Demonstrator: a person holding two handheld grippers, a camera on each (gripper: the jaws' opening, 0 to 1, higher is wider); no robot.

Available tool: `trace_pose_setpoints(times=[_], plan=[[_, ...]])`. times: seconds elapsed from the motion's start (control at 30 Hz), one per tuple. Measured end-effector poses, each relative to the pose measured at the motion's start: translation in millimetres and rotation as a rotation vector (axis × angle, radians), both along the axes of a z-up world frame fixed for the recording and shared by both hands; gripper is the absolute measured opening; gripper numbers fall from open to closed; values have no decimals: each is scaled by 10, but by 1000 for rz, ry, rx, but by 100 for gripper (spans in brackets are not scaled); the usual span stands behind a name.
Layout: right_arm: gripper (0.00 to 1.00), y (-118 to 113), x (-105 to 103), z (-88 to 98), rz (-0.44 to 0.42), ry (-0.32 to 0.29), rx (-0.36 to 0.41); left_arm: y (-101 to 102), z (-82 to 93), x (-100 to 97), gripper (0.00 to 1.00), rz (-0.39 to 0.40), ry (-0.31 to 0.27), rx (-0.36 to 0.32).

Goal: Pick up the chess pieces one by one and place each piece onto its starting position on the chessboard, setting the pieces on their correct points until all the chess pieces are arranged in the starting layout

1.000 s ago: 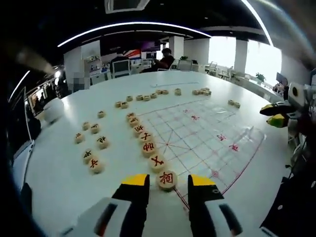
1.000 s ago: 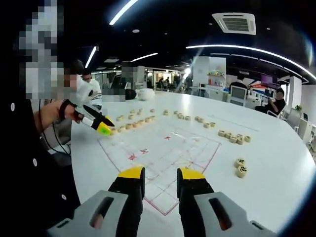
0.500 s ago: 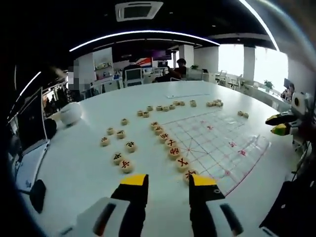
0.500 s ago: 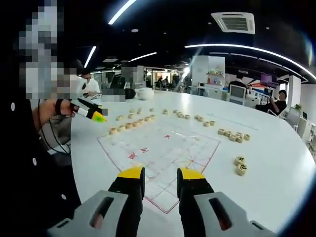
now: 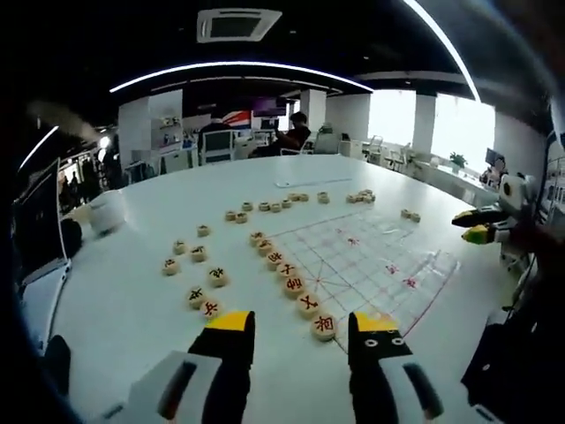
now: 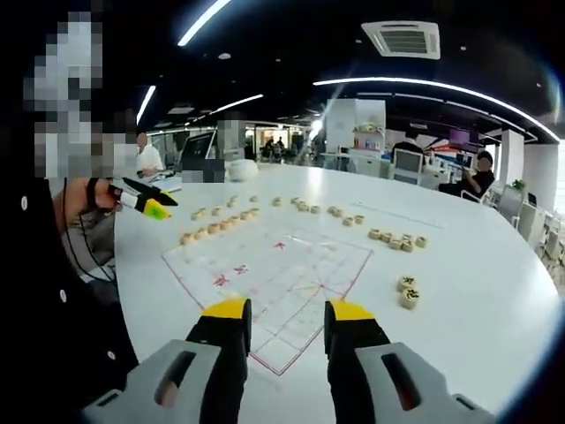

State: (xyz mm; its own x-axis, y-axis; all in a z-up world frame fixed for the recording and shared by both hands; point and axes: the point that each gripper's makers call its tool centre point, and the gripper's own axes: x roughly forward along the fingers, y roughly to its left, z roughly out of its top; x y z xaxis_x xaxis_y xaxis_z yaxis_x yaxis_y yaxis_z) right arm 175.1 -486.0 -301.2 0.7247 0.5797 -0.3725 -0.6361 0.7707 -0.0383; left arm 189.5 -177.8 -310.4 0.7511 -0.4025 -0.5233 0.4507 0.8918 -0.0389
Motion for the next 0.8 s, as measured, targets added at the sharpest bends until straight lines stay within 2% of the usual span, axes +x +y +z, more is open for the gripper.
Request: trace_pose_setpoints(times=[0.1,0.2,0.43,0.6,0.8], plan=[[35,-30,5,53,0,-7,-29,-10,58,38,48,-18,-3,13],[36,-96,-3,131,22,-27,-88,-20,188,90,50,-58,-6,41],[37,-314,52,313,16,-15,-88,12,409,168,51,-107,-18,86],[38,-493,64,343,-13,-16,-121,82,441,131,51,-94,-18,86],[40,-482,13,338,15,-11,-131,-20,422,138,51,-129,-9,71]])
